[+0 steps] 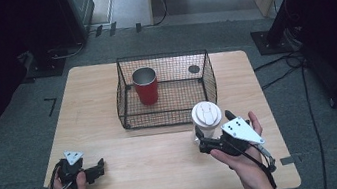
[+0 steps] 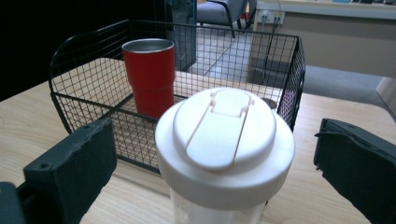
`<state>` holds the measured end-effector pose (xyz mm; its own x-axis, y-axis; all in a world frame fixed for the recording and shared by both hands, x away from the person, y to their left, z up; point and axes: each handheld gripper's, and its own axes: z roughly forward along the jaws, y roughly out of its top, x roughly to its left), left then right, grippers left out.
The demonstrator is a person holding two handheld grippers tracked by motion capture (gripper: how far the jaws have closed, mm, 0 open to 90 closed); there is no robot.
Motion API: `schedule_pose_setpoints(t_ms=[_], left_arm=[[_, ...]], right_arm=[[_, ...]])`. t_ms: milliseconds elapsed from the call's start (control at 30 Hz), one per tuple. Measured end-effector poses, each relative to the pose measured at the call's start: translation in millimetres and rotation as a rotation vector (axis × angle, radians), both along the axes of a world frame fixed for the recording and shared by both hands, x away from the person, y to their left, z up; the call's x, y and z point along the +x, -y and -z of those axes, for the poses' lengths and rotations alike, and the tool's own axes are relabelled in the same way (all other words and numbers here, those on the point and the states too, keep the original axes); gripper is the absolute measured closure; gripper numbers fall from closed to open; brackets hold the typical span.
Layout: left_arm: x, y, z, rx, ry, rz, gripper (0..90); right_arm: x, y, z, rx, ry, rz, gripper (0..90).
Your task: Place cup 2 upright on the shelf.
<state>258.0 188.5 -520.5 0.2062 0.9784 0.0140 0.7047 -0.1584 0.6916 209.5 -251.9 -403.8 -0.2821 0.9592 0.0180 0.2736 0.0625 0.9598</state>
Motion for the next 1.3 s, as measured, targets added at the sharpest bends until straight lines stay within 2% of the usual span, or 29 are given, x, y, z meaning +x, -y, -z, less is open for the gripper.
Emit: schedule_pose_setpoints(t_ms=[300, 633, 900, 1300], left_arm=[[0.0, 0.0, 0.0, 0.000, 0.000, 0.000, 0.0], [0.0, 0.0, 0.0, 0.000, 0.000, 0.000, 0.0], [0.0, 0.0, 0.0, -0.001, 0.001, -0.001, 0.0], [0.0, 0.0, 0.0, 0.000, 0.001, 0.000, 0.0]], right_arm=[[-1.2, -0.8, 13.0, -0.022, -0.016, 0.009, 0.0], [1.8, -1.1, 28.1, -0.013, -0.045, 0.021, 0.0], [9.3, -5.5, 35.4, -0.006, -0.060, 0.018, 0.0], [24.2, -12.3, 45.3, -0.002, -0.079, 0.043, 0.0]])
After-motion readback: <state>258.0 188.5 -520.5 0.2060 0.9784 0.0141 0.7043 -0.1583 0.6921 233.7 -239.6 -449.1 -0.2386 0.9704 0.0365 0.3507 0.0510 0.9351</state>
